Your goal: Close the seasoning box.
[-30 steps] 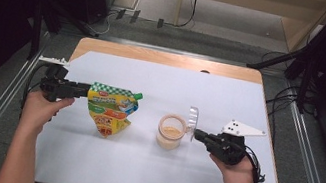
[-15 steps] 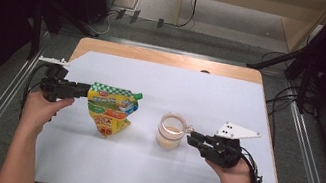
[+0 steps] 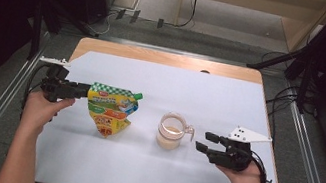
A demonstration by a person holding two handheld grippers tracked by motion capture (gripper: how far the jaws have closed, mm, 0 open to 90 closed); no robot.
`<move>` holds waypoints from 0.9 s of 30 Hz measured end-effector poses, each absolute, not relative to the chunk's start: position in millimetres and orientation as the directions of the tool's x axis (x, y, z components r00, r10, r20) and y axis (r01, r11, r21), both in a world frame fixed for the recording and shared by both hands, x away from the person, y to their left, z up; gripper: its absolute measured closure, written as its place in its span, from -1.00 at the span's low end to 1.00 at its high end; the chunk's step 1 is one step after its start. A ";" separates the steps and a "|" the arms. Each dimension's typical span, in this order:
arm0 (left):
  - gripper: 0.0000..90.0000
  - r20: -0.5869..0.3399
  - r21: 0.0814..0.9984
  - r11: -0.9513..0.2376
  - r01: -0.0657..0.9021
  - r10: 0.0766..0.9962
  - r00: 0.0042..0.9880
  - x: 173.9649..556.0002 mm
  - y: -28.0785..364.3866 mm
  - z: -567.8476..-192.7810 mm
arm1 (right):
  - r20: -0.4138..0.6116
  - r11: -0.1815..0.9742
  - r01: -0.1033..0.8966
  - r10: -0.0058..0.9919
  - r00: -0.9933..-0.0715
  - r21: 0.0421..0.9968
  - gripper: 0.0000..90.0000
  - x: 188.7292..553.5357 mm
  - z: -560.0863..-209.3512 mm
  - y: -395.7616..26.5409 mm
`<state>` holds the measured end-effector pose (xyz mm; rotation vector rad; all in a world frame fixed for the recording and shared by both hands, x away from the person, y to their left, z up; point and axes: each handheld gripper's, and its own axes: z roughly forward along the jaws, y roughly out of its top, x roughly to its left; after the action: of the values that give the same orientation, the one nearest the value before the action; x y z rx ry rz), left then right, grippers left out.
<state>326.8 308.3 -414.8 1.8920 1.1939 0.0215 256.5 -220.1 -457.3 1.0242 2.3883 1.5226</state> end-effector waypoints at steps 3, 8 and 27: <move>0.00 -0.405 0.674 -0.157 0.721 0.738 0.540 326.6 307.9 -414.9 | 0.217 0.258 0.458 0.620 -0.753 0.850 -0.12 258.7 -460.0 -225.3; 0.00 -0.404 0.674 -0.157 0.722 0.740 0.538 326.8 307.9 -415.3 | 0.181 0.232 0.432 0.667 -0.722 0.872 -0.24 264.0 -467.1 -236.1; -0.01 -0.404 0.679 -0.163 0.716 0.731 0.550 327.7 304.4 -418.0 | 0.222 0.176 0.505 0.743 -0.632 0.845 -0.36 296.0 -489.9 -257.5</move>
<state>327.7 304.4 -418.0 1.8946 1.1785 0.0216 296.0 -257.5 -489.9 1.2027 2.2123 1.4376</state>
